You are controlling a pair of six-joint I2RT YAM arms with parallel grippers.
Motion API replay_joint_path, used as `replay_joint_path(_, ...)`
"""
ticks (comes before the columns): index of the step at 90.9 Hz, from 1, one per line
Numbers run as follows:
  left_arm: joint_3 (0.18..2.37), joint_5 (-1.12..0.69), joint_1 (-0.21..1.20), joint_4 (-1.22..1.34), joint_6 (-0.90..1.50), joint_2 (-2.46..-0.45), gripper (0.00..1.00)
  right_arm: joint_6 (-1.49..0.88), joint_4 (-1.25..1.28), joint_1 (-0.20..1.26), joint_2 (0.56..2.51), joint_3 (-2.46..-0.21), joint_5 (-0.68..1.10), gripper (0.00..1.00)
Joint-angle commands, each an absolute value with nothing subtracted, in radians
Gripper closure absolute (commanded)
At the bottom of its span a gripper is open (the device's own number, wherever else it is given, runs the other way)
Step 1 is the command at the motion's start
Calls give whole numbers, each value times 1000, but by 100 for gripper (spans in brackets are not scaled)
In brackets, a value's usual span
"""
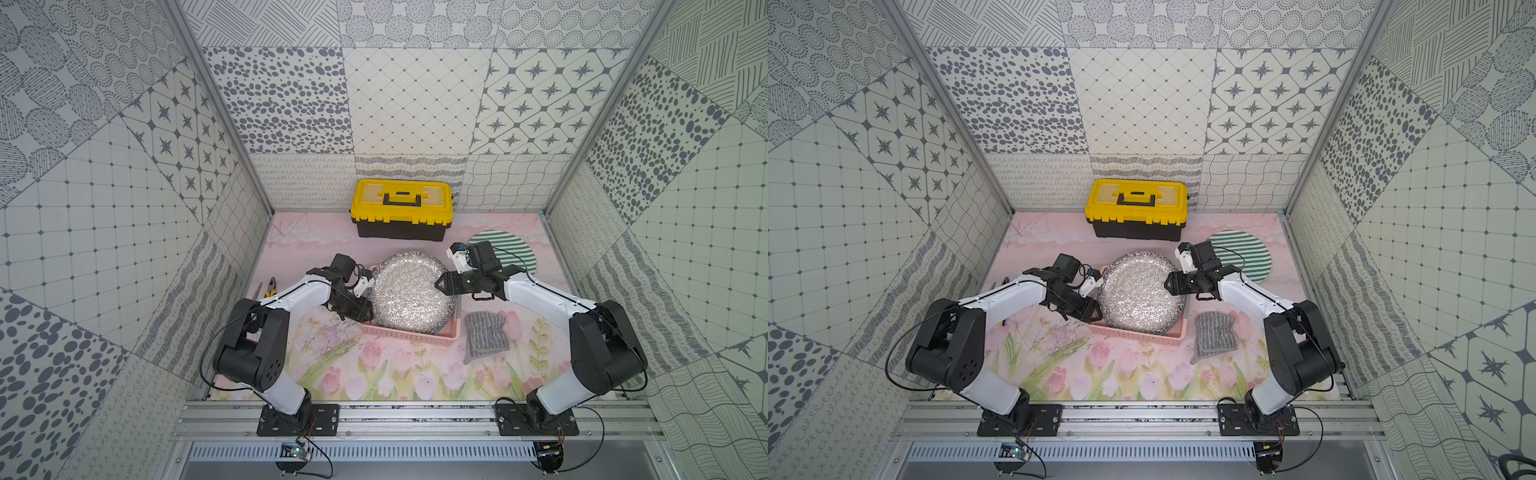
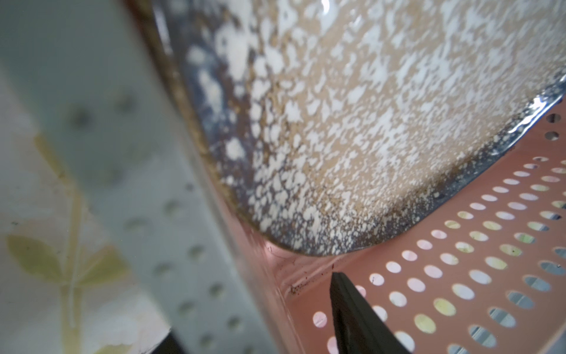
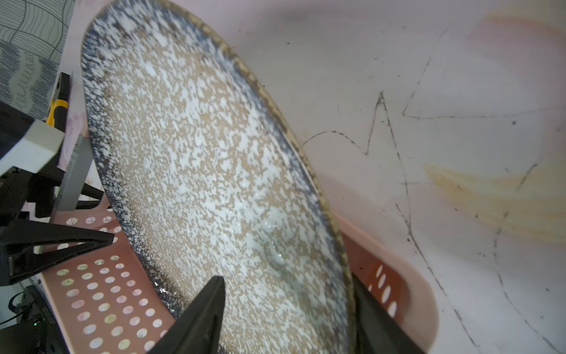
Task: Wipe the wet plate dry
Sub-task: Pick up the plate from the bin.
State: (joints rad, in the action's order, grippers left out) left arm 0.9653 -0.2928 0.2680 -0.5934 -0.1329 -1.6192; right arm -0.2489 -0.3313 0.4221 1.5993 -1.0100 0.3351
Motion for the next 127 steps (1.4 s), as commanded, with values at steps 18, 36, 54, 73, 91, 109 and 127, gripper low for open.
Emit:
replay_joint_path(18,968,-323,280,-581,-120,-1634,43,-241,-279,426,1726,-1024,569,43)
replay_joint_path(36,966,-329,282,-581,-114,-1639,43,-265,-230,421,1727,-1017,606,62)
replay_joint_path(54,971,-333,286,-583,-103,-1627,42,-283,-213,401,1676,-1003,587,90)
replay_joint_path(73,965,-334,287,-574,-97,-1613,40,-295,-212,371,1605,-1002,614,100)
replay_joint_path(91,979,-334,287,-580,-90,-1587,33,-328,-220,342,1510,-1015,655,100)
replay_joint_path(109,1012,-344,281,-607,-116,-1522,0,-336,-294,326,1443,-1083,639,100)
replay_joint_path(127,1127,-431,246,-701,-159,-1474,0,-388,-296,297,1392,-1118,692,100)
